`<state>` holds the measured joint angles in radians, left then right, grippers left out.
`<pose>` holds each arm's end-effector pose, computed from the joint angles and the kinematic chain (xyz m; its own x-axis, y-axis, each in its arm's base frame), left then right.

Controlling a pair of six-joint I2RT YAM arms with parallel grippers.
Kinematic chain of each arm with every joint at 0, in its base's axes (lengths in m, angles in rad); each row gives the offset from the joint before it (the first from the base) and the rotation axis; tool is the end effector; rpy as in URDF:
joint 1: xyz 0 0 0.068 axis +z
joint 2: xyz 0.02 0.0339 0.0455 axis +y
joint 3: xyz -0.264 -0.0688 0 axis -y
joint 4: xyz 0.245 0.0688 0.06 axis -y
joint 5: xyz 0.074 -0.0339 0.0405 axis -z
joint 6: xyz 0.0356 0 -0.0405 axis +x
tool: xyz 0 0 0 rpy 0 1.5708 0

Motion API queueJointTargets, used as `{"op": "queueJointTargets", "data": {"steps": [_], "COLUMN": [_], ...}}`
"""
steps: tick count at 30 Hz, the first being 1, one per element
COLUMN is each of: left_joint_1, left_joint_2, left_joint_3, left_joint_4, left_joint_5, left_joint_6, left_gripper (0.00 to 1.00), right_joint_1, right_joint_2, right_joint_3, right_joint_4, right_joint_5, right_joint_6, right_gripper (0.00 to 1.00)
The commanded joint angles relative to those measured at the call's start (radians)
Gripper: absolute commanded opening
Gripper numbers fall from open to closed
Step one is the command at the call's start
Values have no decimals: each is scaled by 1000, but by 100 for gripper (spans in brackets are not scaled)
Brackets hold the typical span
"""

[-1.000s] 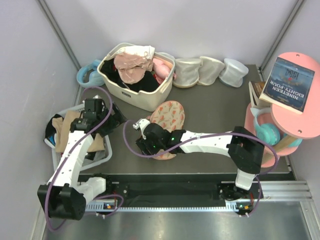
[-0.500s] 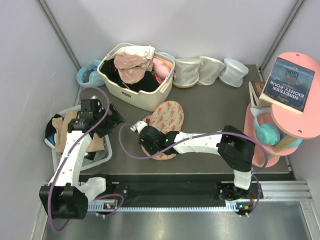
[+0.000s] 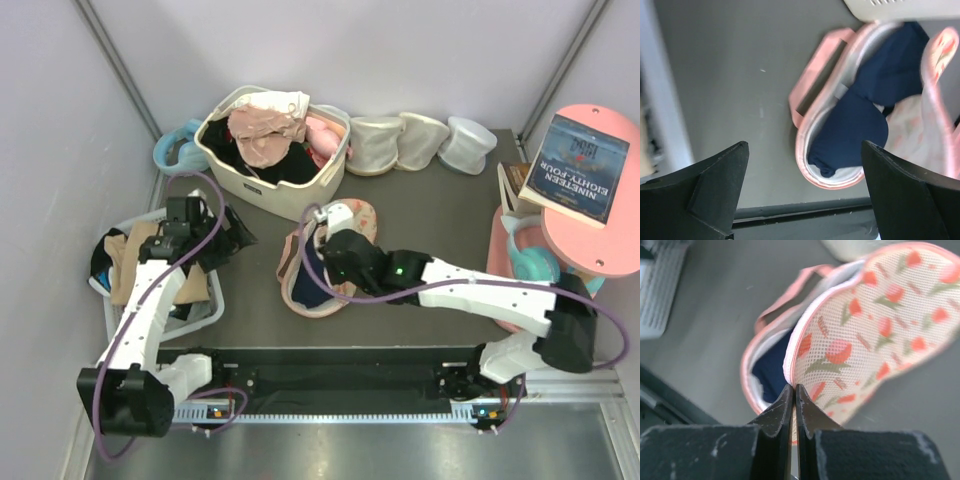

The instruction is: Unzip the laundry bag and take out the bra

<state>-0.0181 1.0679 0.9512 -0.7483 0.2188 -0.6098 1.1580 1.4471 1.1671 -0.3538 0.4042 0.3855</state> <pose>0.2134 -0.0116 0.2931 -0.7146 -0.5462 -0.4371 -0.3059 0.8059 -0.5069 0.1434 0.2925 0.3022 -0.4890 -0.2548 -0.8342 -0.5732 0.8147 0.0872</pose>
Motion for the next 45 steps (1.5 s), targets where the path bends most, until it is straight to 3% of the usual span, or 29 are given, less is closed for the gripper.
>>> {"op": "queueJointTargets", "data": {"steps": [1,7,15,16,17,19,20,24,34,45], "left_joint_1": [-129,-308,-408,-420,-424,-427,-427,-434,-453,-456], "left_joint_2": [18,96,214,237,247,282,294,357,582,685], "left_joint_3": [1,6,27,31,29,32,35,60,150,198], "left_joint_4": [78,151,250,259,282,299,309,372,464,487], "left_joint_5": [-57,-95,-81,-78,-76,-65,-59,-38,16,34], "left_joint_6": [10,-60,-90,-90,-88,-88,-85,-51,10,24], "left_gripper": [97,97,97,97,97,97,97,93,72,57], "right_joint_1": [-29,-57,-61,-61,-61,-61,-61,-61,-61,-61], "right_joint_2": [-112,-215,-347,-375,-386,-422,-433,-467,-415,-406], "right_joint_3": [-87,-199,-342,-360,-365,-365,-362,-324,-262,-262], "right_joint_4": [-167,-404,-697,-723,-731,-731,-726,-679,-476,-432], "right_joint_5": [208,341,360,360,358,363,369,390,364,344], "right_joint_6": [182,450,806,820,832,833,817,747,578,547], "right_gripper": [0,0,2,7,26,49,72,91,91,92]}}
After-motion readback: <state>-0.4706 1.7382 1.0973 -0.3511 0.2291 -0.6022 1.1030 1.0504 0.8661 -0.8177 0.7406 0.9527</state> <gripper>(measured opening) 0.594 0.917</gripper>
